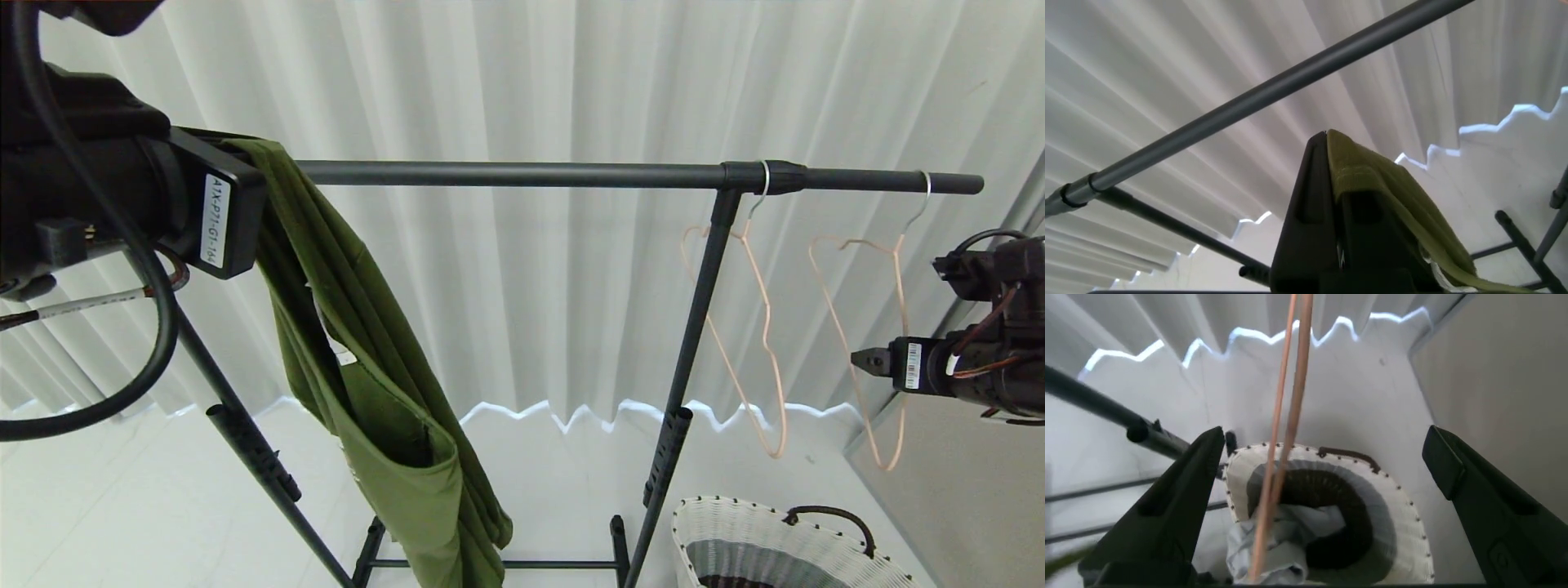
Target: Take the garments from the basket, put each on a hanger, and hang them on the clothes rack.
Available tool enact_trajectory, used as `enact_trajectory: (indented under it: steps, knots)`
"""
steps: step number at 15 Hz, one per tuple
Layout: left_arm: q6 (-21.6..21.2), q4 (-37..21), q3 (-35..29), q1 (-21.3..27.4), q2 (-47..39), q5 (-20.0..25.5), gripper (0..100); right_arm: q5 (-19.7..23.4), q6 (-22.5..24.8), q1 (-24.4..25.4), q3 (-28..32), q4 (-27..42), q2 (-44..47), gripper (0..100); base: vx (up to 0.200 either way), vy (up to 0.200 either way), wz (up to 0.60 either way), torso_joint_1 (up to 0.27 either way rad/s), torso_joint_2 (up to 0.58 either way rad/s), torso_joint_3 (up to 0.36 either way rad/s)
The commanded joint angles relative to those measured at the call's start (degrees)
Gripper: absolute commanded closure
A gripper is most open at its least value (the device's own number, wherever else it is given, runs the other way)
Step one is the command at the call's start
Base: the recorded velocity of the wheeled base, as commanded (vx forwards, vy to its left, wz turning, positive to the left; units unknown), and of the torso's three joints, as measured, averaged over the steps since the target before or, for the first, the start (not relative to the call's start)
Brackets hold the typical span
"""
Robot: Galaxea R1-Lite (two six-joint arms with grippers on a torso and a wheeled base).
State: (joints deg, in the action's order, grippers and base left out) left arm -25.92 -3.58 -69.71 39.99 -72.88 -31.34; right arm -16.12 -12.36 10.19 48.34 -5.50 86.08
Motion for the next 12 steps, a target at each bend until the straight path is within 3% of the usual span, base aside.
enact_trajectory:
  steps: [1, 5, 9, 10, 12]
  knots:
    - [0.0, 0.0, 0.0, 0.5, -0.1, 0.0, 100, 0.7, -0.1, -1.0, 0.1, -0.1, 1.9, 0, 0.000, 0.000, 0.00, 0.000, 0.00, 0.000]
    - [0.0, 0.0, 0.0, 1.9, -0.1, -0.1, 100, 7.3, 0.0, -3.4, 2.3, -0.5, 3.8, 0, 0.000, 0.000, 0.00, 0.000, 0.00, 0.000]
    - [0.0, 0.0, 0.0, 2.7, -0.2, -0.2, 100, 8.0, 0.2, -4.3, 5.4, -0.8, 7.2, 0, 0.000, 0.000, 0.00, 0.000, 0.00, 0.000]
    - [-0.1, 0.0, 0.0, 2.7, -0.2, -0.2, 100, 8.0, 0.3, -4.3, 5.7, -0.8, 7.8, 100, 0.000, 0.000, 0.00, 0.000, 0.00, 0.000]
    - [-1.3, 0.0, -0.1, 2.7, -0.2, -0.2, 100, 7.9, 0.3, -4.4, 6.2, -0.8, 9.1, 100, 0.000, 0.000, 0.00, 0.000, 0.00, 0.000]
